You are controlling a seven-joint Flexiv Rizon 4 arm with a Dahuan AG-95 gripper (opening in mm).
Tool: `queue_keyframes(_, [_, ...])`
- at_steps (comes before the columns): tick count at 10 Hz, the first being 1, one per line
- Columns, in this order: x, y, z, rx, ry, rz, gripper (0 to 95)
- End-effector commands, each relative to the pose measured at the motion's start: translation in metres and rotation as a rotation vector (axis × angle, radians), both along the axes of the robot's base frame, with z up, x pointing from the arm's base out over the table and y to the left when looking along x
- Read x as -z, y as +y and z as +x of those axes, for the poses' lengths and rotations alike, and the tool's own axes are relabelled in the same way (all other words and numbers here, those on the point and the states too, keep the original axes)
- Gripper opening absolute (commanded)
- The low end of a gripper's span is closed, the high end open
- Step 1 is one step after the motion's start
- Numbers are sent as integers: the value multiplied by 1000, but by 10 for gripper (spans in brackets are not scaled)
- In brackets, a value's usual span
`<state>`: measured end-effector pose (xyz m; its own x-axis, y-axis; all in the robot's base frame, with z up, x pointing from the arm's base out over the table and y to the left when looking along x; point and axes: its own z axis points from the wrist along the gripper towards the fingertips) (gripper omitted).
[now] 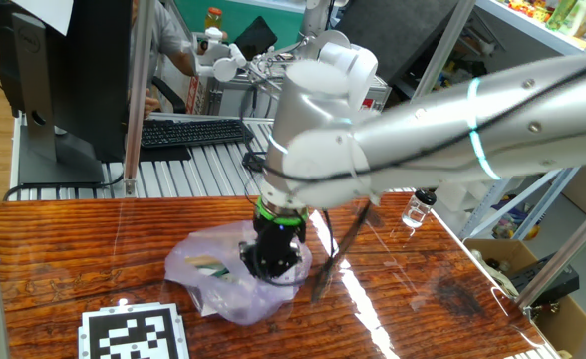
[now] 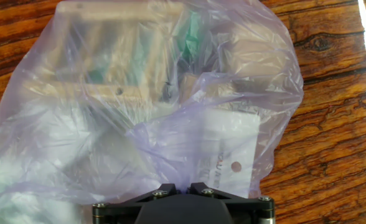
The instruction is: Pick up a bag of things
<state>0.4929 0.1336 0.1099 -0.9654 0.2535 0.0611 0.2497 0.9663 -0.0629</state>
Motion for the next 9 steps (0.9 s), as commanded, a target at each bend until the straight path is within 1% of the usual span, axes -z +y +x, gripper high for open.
queue_keyframes(1, [-8,-2,7,-3,0,-6,0])
queue_keyframes(2, [-13,-2,12,-5,7,-8,0])
queue_keyframes(5, [-37,-6,36,-13,48,-18,0])
queue_keyframes(6, [-43,-7,41,-16,56,-17,0])
queue_keyframes(7, [-48,-8,44,-18,58,-19,0])
queue_keyframes(8, [-54,-10,48,-25,62,-28,0])
queue_keyframes(9, [-58,-11,50,-26,62,-27,0])
